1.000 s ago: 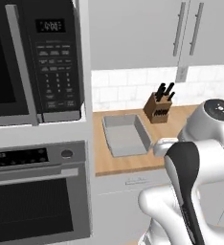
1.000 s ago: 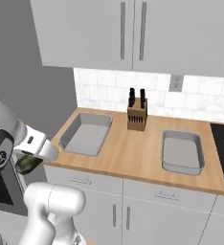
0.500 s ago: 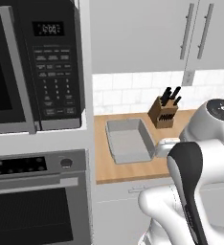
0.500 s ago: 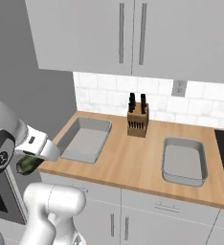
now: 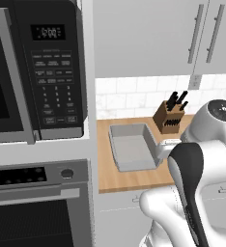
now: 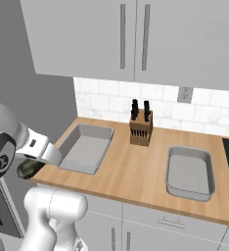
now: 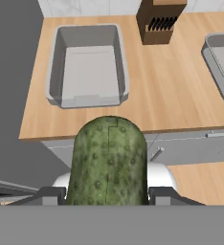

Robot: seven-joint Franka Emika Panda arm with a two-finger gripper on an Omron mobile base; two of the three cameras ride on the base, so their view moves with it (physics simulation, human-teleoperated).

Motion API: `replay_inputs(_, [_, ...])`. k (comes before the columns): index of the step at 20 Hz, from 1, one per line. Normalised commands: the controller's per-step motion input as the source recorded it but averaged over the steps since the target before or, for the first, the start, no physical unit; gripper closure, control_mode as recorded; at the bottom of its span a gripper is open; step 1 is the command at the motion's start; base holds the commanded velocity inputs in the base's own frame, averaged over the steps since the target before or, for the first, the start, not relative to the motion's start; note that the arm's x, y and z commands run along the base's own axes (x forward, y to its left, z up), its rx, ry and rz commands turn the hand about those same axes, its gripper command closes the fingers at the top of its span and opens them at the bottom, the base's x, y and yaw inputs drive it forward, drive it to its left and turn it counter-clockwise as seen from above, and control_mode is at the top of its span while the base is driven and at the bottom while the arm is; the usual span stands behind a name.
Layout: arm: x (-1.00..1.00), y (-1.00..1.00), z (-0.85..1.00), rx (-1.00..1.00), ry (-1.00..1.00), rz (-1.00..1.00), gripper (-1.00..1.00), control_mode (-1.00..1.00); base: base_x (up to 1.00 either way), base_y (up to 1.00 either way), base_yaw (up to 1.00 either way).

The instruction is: Place one cucumber and one chicken drumstick in each tupperware on the nearby counter, to pack two identical lunches.

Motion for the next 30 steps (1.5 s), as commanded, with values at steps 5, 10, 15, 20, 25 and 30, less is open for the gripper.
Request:
replay_inputs(5, [0.74, 0.00, -0.05, 0.00, 0.00, 0.08, 1.00, -1.00, 0.00, 0.00, 0.00])
replay_inputs(10, [1.00, -0.11, -0.44, 0.00, 0.01, 0.19, 1.00, -1.00, 0.00, 0.00, 0.00])
replay_inputs(15, [0.94, 0.00, -0.61, -0.07, 0.01, 0.08, 1.00, -1.00, 0.00, 0.00, 0.00])
replay_inputs(20, [1.00, 0.00, -0.22, 0.00, 0.20, 0.00, 1.00, -1.00, 0.00, 0.00, 0.00])
replay_inputs(25, [1.00, 0.00, -0.11, 0.00, 0.18, 0.00, 1.00, -1.00, 0.00, 0.00, 0.00])
replay_inputs(30, [0.95, -0.02, -0.34, 0.00, 0.03, 0.00, 1.00, -1.00, 0.00, 0.00, 0.00])
